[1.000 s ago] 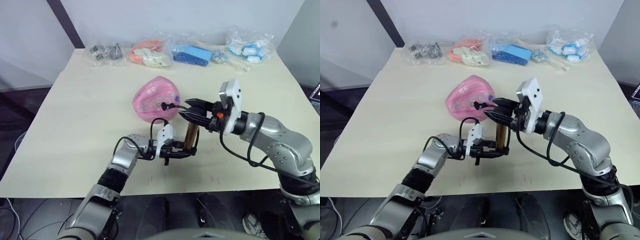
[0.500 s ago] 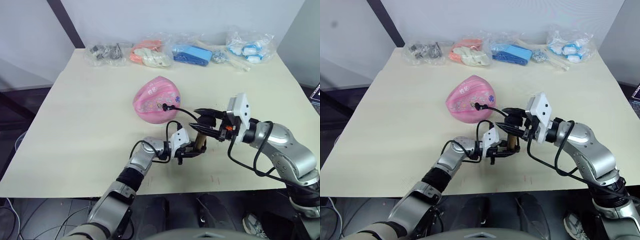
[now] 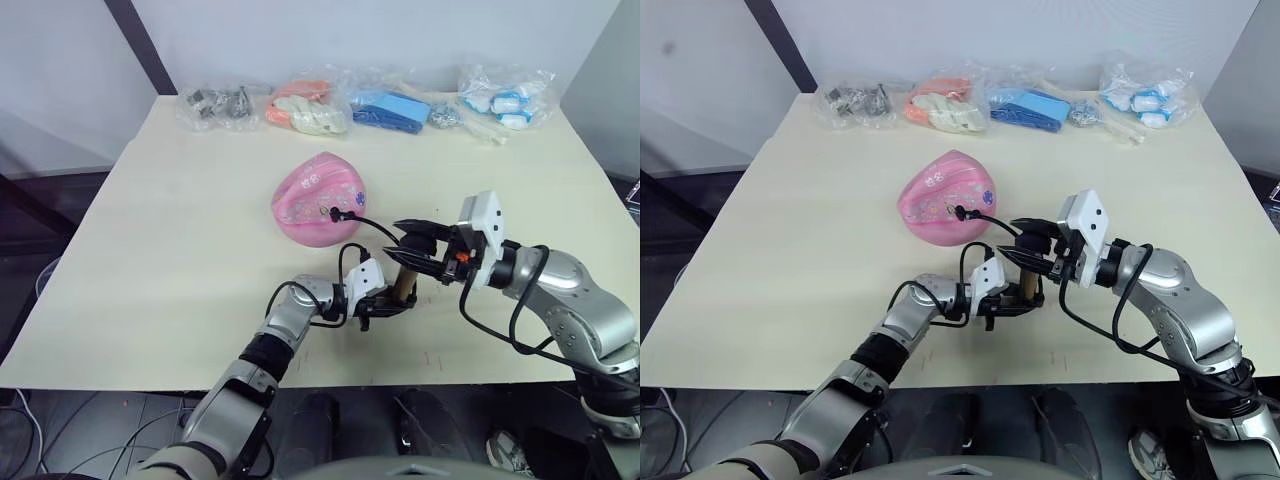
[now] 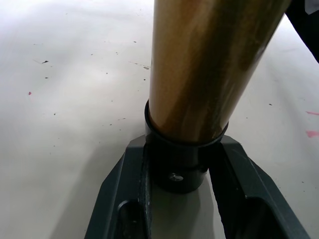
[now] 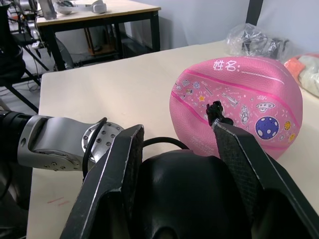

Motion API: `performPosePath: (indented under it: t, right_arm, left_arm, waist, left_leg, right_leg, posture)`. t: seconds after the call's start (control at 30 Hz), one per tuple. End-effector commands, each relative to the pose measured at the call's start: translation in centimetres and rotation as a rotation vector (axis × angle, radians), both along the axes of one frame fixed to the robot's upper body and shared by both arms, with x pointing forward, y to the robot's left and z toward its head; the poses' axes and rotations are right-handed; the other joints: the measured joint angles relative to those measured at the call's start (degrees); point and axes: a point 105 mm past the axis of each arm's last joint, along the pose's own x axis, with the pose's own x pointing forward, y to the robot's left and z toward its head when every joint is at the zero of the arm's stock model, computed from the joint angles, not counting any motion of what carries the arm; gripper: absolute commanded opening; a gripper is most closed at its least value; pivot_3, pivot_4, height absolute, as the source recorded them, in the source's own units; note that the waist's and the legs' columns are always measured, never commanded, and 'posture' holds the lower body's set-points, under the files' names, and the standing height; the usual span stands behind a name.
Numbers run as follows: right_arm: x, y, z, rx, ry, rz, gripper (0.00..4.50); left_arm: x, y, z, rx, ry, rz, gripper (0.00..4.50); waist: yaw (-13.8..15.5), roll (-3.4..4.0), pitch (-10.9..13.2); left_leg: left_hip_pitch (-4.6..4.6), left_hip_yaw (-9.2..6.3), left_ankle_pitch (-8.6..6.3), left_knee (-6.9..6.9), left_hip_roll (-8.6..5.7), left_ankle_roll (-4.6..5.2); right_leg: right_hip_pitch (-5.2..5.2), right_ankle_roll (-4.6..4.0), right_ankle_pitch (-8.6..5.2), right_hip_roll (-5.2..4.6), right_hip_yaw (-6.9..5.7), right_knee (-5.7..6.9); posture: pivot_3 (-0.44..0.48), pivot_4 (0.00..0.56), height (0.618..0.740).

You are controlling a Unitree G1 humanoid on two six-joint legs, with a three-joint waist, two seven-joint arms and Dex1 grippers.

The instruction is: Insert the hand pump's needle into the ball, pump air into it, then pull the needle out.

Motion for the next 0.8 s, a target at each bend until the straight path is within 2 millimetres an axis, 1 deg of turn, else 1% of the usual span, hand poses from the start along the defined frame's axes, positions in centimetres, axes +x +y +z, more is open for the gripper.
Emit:
performPosePath:
  t: [0.03,0.17,0.27,0.5,0.8]
  right_arm:
    - [-1.1,0.5,0.2,0.010,0.017,0.043,1.74]
    - [-1.0,0.4,0.3,0.034,0.053,0.034,1.74]
    - [-1.0,0.3,0.8,0.060,0.062,0.030,1.74]
    - [-0.8,0.0,1.9,0.069,0.033,0.016,1.74]
    - [-0.9,-1.3,6.0,0.088,-0.064,0.007,1.74]
  left_arm:
    - [0.5,1.0,-0.9,0.019,0.043,0.056,1.12]
    - [0.3,1.2,-1.3,0.027,0.057,0.060,1.12]
    - [0.2,1.3,-1.6,0.033,0.066,0.060,1.12]
    - [0.1,1.4,-2.1,0.054,0.075,0.057,1.12]
    - [-0.3,1.8,-2.8,0.070,0.093,0.056,1.12]
  waist:
    - [0.07,-0.01,0.00]
    - [0.12,-0.02,-0.02]
    - [0.12,-0.04,-0.04]
    - [0.12,-0.06,-0.05]
    - [0.14,-0.06,-0.05]
  left_leg:
    - [0.00,0.00,0.00,0.00,0.00,0.00]
    - [0.01,0.00,0.00,0.00,0.00,0.00]
    - [0.01,0.00,0.00,0.00,0.00,0.00]
    - [0.01,0.01,0.00,0.00,0.00,0.00]
    - [0.01,0.00,0.00,0.00,0.00,0.00]
  right_leg:
    - [0.00,0.00,0.00,0.00,0.00,0.00]
    - [0.00,0.00,0.00,0.01,0.00,0.00]
    - [0.00,0.00,0.00,0.01,0.00,0.00]
    - [0.00,0.00,0.00,0.01,0.00,0.01]
    - [0.00,0.00,0.00,0.01,0.00,0.01]
  posture:
    - [0.000,0.150,0.738]
    - [0.000,0.150,0.738]
    - [0.000,0.150,0.738]
    - [0.000,0.150,0.738]
    - [0.000,0.150,0.738]
